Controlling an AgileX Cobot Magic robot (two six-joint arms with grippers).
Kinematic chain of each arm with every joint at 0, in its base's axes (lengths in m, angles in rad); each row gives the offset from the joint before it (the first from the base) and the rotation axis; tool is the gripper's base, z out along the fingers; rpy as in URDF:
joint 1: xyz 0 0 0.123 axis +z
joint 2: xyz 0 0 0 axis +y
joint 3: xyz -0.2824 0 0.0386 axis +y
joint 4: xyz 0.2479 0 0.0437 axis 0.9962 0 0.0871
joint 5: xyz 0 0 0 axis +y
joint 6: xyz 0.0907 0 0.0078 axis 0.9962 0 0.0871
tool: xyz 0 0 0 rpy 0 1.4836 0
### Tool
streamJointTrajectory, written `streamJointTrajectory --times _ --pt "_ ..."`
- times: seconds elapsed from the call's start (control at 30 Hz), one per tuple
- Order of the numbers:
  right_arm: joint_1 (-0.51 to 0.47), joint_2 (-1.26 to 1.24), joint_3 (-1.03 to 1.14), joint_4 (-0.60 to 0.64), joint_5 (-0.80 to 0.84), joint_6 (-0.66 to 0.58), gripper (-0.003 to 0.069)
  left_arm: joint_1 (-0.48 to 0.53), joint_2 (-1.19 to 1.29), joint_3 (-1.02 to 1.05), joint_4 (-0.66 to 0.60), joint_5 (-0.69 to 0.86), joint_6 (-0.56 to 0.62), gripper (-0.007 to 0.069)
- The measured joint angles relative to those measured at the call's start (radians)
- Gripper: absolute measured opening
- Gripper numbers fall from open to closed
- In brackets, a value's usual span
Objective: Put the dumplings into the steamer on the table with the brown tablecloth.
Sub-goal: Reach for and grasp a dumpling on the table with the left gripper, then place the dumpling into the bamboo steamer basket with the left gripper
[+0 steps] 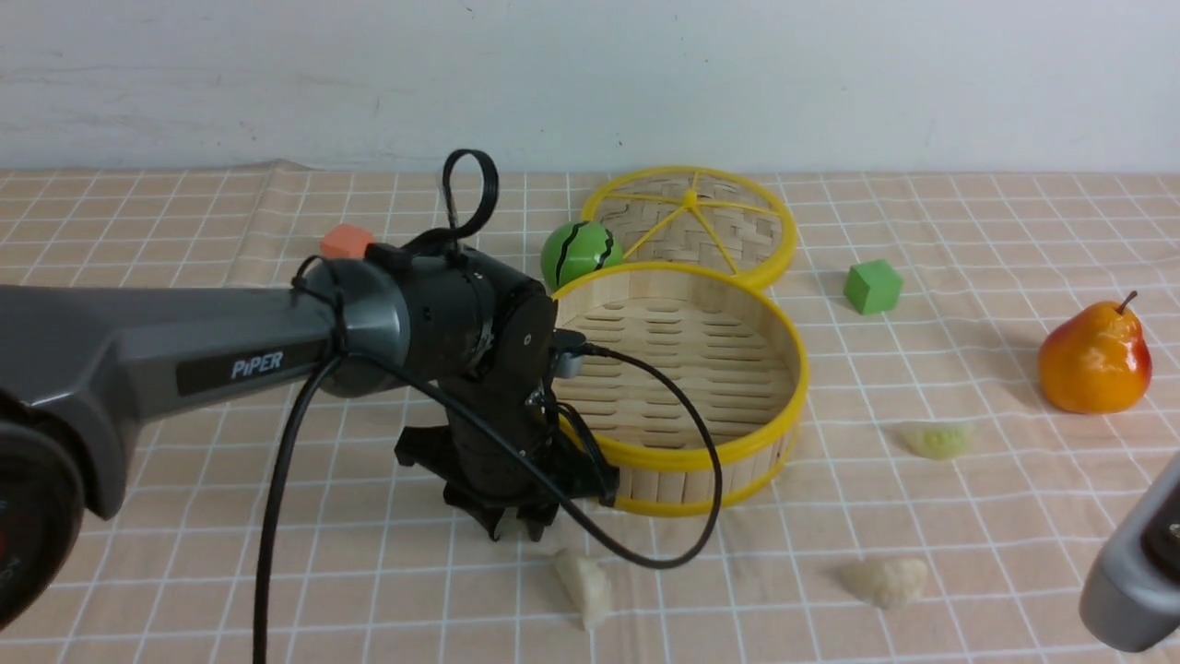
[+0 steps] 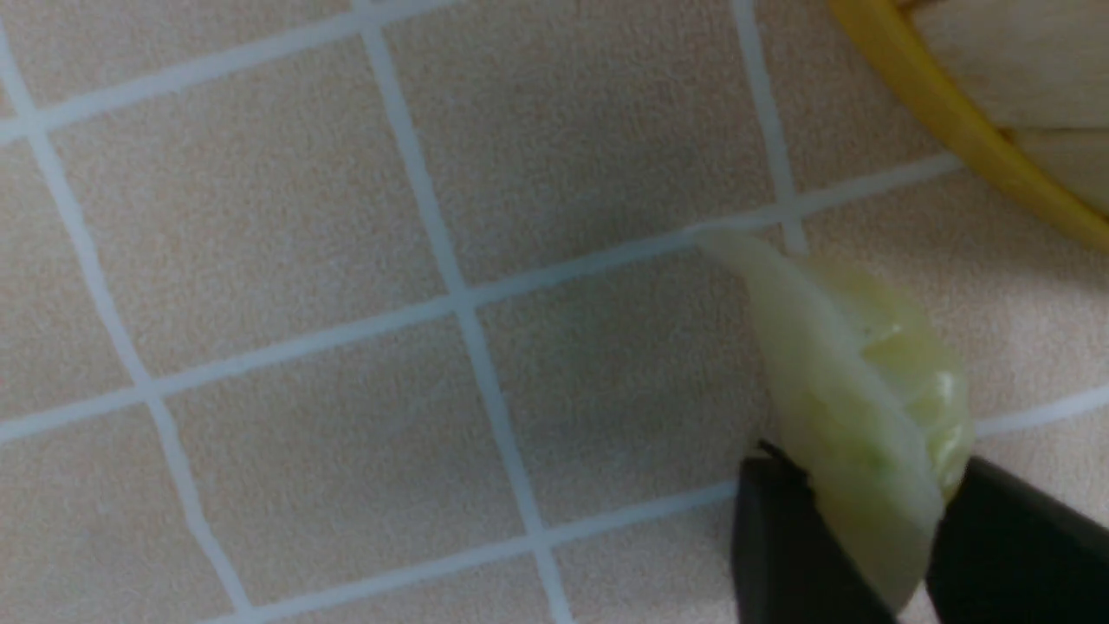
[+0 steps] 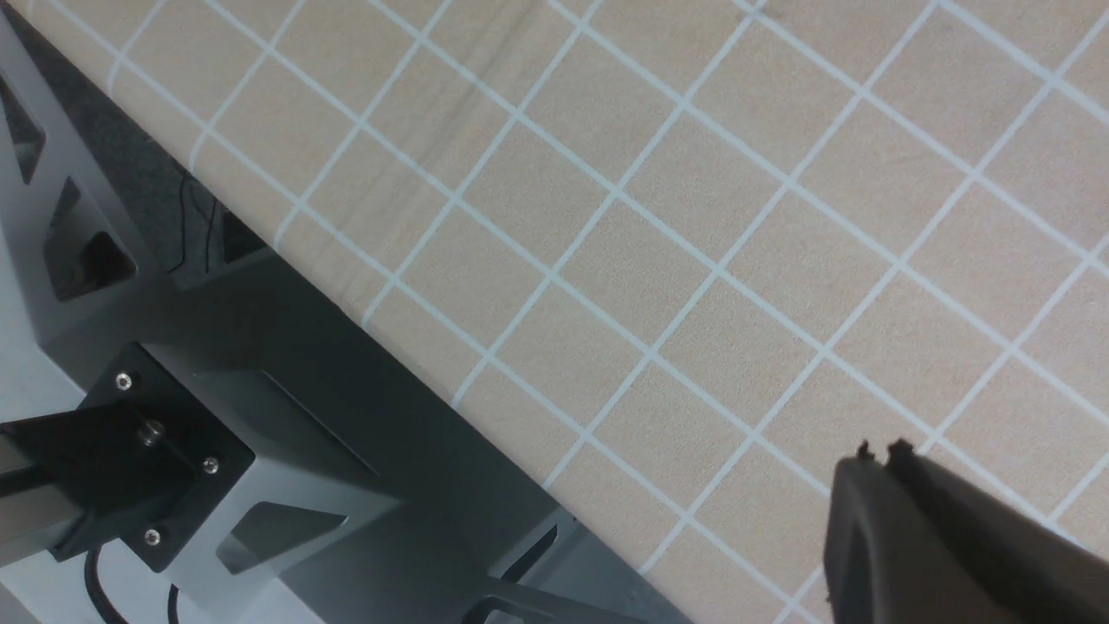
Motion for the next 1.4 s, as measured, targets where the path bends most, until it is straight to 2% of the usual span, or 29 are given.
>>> streamJointTrajectory --times 0.07,0.37,0.6,0.77,0.87,0.93,1.03,1.13,1.33,1.4 --pt "0.0 0.0 0.0 0.0 -0.002 0.0 0.001 0.0 0.0 -0.001 0.002 0.003 -0.001 0.0154" --pt "0.0 0.0 0.0 0.0 -0.026 0.0 0.0013 -0.008 -0.136 -0.045 0.028 0.139 0.036 0.0165" --pt "0.001 0.0 0.0 0.0 -0.046 0.0 0.0019 -0.088 -0.206 -0.221 -0.057 0.188 0.127 0.0165" --pt "0.001 -0.002 -0.028 0.015 -0.014 0.0 0.0024 -0.101 -0.065 -0.419 -0.12 0.205 0.154 0.0165" --pt "0.001 -0.011 -0.049 0.029 0.015 0.0 0.0026 -0.101 0.02 -0.514 -0.12 0.235 0.155 0.0165" --pt "0.001 -0.035 -0.065 0.042 0.04 0.0 0.0031 -0.101 0.138 -0.657 -0.099 0.267 0.155 0.0165" --pt "0.001 -0.062 -0.07 0.042 0.051 0.0 0.0031 -0.101 0.237 -0.784 -0.065 0.28 0.132 0.0165" --pt "0.001 -0.109 -0.071 0.042 0.056 0.0 0.0031 -0.094 0.352 -0.92 -0.032 0.274 0.056 0.0165" --pt "0.001 -0.161 -0.071 0.009 0.058 0.0 0.0031 -0.071 0.43 -0.966 -0.018 0.214 0.012 0.0165" --pt "0.001 -0.166 -0.071 -0.005 0.06 0.0 0.0032 -0.065 0.445 -0.967 -0.015 0.202 0.011 0.019"
